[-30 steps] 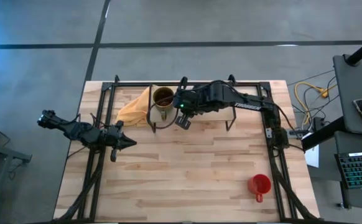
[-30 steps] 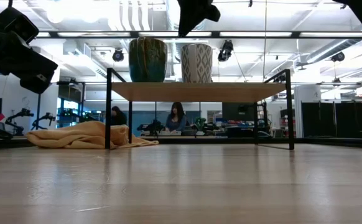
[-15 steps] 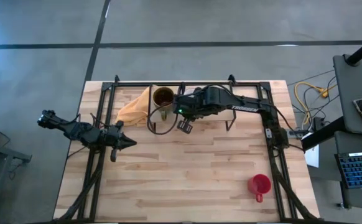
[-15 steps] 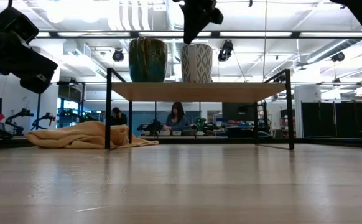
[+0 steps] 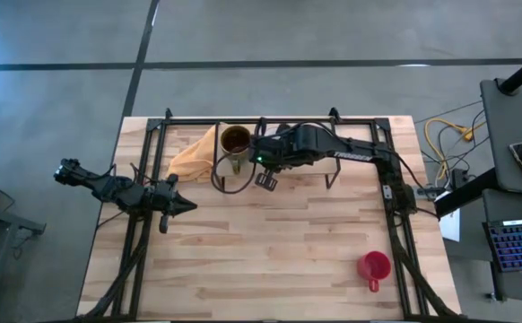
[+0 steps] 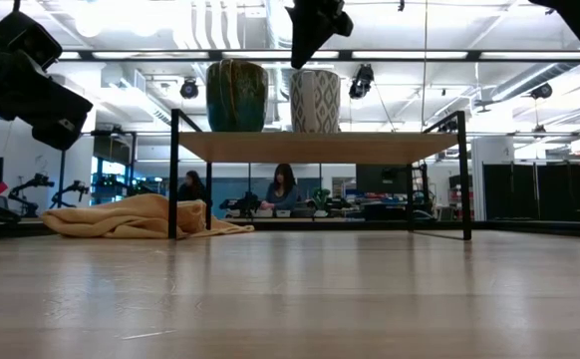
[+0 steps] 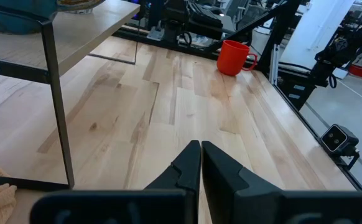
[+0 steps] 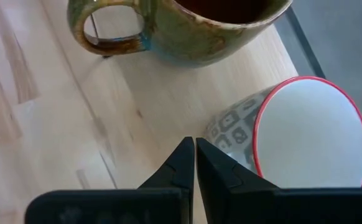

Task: Stack small to large cups/mugs on shelf
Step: Put the gray mug on the shelf

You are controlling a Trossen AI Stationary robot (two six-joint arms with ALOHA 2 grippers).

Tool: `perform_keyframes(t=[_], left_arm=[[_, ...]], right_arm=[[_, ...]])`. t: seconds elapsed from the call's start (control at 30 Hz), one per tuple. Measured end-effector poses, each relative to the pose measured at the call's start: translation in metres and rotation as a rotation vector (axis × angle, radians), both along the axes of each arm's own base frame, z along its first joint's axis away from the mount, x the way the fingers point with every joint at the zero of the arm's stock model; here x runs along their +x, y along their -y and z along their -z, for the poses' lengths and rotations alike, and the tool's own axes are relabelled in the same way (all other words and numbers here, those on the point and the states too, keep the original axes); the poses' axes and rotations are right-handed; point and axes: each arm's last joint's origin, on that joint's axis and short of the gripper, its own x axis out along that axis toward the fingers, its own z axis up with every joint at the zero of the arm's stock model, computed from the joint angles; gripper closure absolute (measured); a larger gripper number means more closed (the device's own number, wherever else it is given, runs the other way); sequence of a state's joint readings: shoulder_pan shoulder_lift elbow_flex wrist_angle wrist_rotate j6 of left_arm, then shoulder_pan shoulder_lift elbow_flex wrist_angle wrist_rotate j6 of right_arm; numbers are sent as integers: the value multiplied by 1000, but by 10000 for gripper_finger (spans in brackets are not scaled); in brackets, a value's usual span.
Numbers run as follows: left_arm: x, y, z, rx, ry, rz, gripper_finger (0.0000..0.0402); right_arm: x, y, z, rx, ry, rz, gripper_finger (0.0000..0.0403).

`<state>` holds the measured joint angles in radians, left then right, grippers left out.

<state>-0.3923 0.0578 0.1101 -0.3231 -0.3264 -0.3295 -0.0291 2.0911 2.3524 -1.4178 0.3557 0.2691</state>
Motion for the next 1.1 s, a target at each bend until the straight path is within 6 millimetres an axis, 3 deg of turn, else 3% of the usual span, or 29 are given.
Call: perform_keyframes(t=[1.1], left_arm=[[0, 0, 0, 0, -1, 0, 402]], right_arm=[[-3, 4, 7, 19, -67, -9, 394]])
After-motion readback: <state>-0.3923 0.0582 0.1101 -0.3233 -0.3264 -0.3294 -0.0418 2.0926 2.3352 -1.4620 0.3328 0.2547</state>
